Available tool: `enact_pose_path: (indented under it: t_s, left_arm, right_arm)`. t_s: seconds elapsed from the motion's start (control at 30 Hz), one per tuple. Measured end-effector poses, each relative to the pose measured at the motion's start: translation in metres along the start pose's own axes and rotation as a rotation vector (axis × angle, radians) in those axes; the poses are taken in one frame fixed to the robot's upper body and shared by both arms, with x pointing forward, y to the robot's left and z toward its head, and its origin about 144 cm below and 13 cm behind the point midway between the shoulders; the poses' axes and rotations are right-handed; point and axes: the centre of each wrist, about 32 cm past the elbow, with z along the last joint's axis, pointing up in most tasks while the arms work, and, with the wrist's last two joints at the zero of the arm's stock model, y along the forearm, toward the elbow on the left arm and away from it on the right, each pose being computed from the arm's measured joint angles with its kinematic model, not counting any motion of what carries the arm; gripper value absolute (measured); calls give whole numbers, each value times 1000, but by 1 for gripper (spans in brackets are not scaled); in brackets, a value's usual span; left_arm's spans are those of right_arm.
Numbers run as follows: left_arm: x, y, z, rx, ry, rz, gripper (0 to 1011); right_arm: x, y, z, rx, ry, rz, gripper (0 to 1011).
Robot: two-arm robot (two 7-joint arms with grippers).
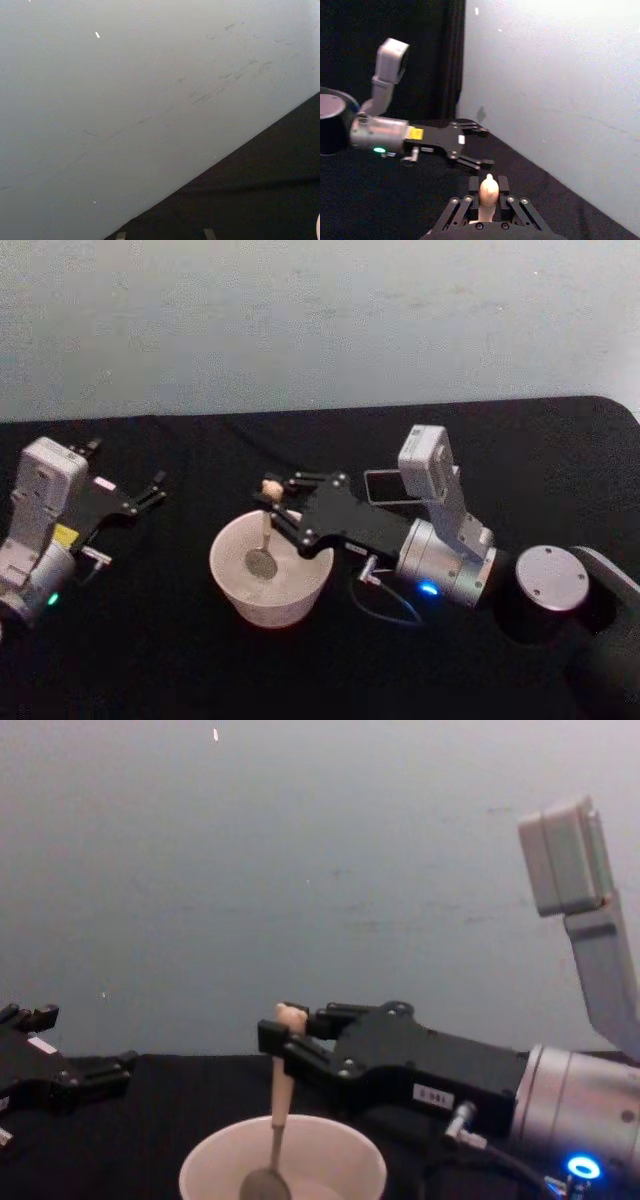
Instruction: Pick up the stirring spoon with one hand, stir inside the cup, then place it back in its original position.
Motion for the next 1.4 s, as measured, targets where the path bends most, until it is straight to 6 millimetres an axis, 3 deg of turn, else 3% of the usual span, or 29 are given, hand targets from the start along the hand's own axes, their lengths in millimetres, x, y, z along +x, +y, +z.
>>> enact_pose_path:
  t_s: [0.7,0.97,1.4]
  left_arm:
    - [0,0,0,0,0,0,1001]
    - [0,0,0,0,0,0,1001]
    - [0,0,0,0,0,0,1001]
  right_arm:
    - [12,-4,-2,-11,-8,-65,215]
    - [14,-15,-1,-16,-19,-65,215]
    - [-3,-34,-1,-28,-5,9,215]
